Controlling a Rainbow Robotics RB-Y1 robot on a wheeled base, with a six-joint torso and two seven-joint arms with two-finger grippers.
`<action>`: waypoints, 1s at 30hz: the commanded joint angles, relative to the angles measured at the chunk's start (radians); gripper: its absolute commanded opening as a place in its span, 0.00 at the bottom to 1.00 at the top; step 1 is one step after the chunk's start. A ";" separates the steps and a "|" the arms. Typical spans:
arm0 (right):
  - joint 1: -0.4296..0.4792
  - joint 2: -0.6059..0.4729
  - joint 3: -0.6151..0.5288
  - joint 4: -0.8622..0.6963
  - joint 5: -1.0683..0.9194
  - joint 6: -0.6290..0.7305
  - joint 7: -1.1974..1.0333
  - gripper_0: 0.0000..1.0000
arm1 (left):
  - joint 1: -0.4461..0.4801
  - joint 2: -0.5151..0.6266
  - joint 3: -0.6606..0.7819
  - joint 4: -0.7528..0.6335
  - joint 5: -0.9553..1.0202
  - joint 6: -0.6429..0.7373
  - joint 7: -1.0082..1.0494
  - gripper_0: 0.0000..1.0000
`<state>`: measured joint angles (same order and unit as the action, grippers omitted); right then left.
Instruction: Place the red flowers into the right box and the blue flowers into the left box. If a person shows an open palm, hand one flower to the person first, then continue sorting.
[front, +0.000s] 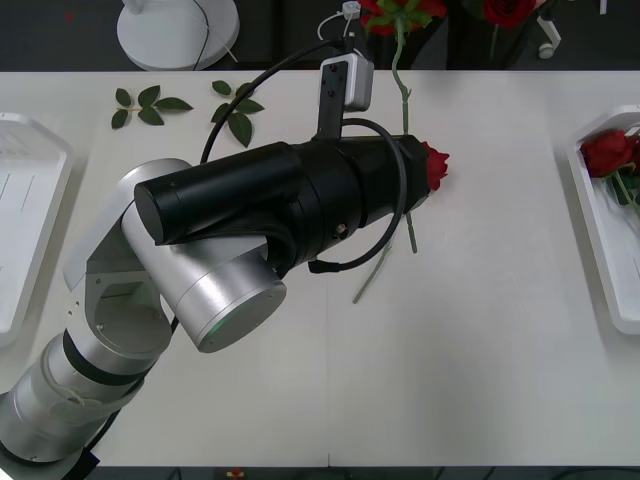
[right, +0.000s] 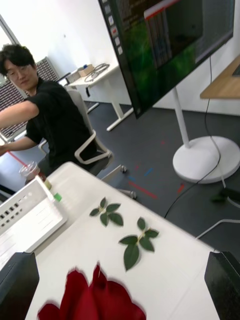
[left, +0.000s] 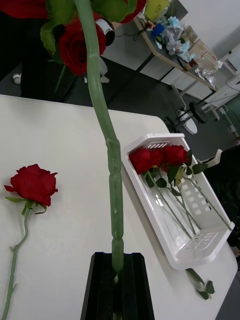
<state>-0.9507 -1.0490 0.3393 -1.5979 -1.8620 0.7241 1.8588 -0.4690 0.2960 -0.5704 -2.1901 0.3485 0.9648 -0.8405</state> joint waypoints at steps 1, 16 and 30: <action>0.110 -0.125 -0.005 -0.088 -0.075 0.005 0.062 0.98 | -0.020 -0.026 -0.011 -0.019 -0.010 -0.015 -0.002 0.00; 0.231 -0.143 -0.059 0.023 0.063 0.472 -0.006 0.98 | -0.020 -0.026 -0.011 -0.019 -0.010 -0.015 -0.002 0.00; 0.271 -0.085 -0.056 -0.062 0.429 0.727 -0.518 0.98 | -0.020 -0.026 -0.011 -0.019 -0.010 -0.015 -0.002 0.00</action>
<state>-0.6906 -1.1719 0.3124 -1.6322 -1.4742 1.4063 1.4355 -0.4690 0.2957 -0.5706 -2.1890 0.3483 0.9646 -0.8405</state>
